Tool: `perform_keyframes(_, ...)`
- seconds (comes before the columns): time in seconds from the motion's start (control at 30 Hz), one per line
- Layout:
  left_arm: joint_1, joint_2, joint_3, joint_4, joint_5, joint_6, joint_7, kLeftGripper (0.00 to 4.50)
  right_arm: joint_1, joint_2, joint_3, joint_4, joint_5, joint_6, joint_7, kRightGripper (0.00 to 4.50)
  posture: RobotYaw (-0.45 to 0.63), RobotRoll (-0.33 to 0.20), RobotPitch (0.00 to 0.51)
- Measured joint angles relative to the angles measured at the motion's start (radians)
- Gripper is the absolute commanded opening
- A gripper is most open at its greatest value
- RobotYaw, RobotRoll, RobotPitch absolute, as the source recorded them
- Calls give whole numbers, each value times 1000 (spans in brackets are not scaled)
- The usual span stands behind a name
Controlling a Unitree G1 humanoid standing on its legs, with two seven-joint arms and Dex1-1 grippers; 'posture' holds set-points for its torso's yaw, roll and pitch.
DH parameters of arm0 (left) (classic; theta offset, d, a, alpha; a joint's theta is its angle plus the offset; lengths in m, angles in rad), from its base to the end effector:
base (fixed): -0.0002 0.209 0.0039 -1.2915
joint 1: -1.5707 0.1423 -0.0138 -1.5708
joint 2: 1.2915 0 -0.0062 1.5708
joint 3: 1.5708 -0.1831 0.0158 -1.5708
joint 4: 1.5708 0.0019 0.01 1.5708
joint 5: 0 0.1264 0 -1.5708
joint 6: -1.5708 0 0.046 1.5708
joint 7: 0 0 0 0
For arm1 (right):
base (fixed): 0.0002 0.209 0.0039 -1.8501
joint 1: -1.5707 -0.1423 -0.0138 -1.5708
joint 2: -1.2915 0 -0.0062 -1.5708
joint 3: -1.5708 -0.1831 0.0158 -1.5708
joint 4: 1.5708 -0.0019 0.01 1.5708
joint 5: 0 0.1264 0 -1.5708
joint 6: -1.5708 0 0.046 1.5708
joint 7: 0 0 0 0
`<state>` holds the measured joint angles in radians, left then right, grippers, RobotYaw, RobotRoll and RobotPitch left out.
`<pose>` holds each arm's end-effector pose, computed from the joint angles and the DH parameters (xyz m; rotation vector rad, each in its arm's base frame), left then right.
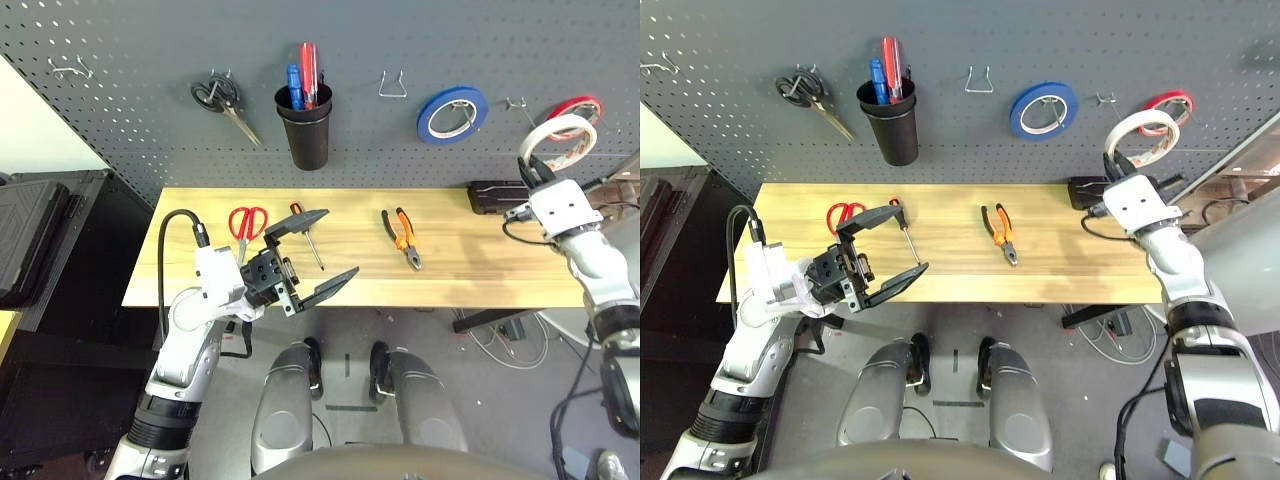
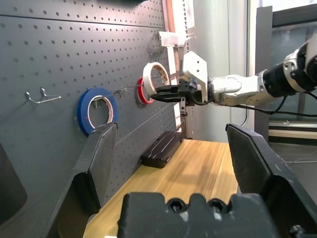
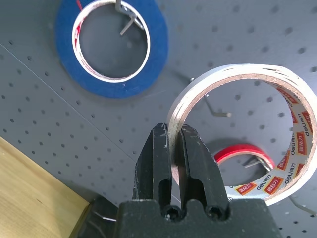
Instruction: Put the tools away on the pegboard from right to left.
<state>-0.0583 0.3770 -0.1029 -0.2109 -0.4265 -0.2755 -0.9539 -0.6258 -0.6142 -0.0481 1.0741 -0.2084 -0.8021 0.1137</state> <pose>0.1951 0.1862 0.1076 0.1561 -0.4934 -1.1203 0.2732 -0.2917 0.1023 -0.7454 -0.2917 0.0851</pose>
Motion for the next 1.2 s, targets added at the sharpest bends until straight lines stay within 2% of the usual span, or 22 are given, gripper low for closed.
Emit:
perform_keyframes(0.3,-43,-7,-16,61,38,-17,0,4500,-148,56,42,96,-10,144,22,43,149,0,174)
perform_keyframes(0.5,-48,-5,-17,69,48,-20,3,4500,-195,83,57,142,-17,222,18,43,149,0,179)
perform_keyframes(0.53,-48,-5,-17,69,49,-20,3,4500,-195,87,57,146,-16,225,16,497,150,0,180)
perform_keyframes(0.6,-48,-5,-17,69,51,-20,5,4500,-195,98,54,149,-7,223,9,1014,152,0,185)
perform_keyframes(0.73,-48,-2,-19,69,54,-19,5,4500,-188,106,30,142,24,148,7,2483,151,0,192)
perform_keyframes(0.9,-44,7,-19,69,61,-14,7,4500,-85,104,-3,47,65,2,11,4465,139,0,202)
perform_keyframes(1.07,-34,41,-22,69,83,22,23,4500,66,102,-5,-91,82,-57,32,4465,128,0,211)
perform_keyframes(1.2,-26,98,-32,68,127,81,32,4500,221,117,-4,-321,127,23,92,4465,122,0,221)
